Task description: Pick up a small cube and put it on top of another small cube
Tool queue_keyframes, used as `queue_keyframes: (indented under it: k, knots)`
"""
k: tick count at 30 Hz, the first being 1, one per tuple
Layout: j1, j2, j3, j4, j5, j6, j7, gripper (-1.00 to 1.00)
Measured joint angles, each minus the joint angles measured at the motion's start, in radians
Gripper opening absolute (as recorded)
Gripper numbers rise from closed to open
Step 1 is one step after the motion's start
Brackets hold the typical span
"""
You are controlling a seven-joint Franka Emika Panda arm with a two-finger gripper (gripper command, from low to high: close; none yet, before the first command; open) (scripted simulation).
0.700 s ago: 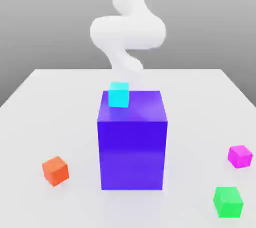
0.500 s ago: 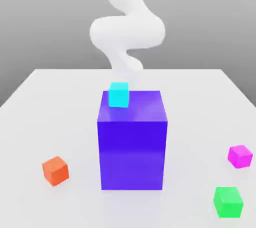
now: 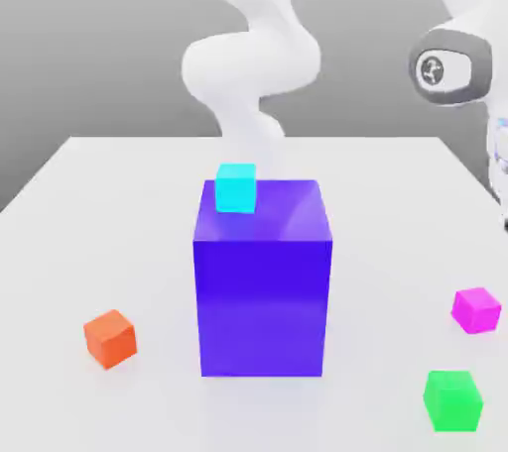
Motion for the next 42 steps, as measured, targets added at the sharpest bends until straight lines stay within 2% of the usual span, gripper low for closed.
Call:
queue_keyframes:
  k: [3,8,9,16,22,38,42]
  knots:
    - [0.045,0.112,0.005,-0.026,-0.086,0.057,-0.024,0.00]
    - [0.119,0.293,-0.078,0.003,-0.187,0.193,0.034,0.00]
    - [0.129,0.316,-0.090,0.008,-0.197,0.211,0.041,-1.00]
    - [0.128,0.315,-0.089,0.008,-0.198,0.209,0.043,-1.00]
    - [0.070,0.132,-0.015,-0.028,-0.092,0.062,-0.048,-1.00]
    - [-0.199,0.123,-0.098,0.179,-0.022,-0.152,-0.631,-1.00]
    - [-0.205,0.229,-0.114,0.197,-0.042,-0.060,-0.647,-1.00]
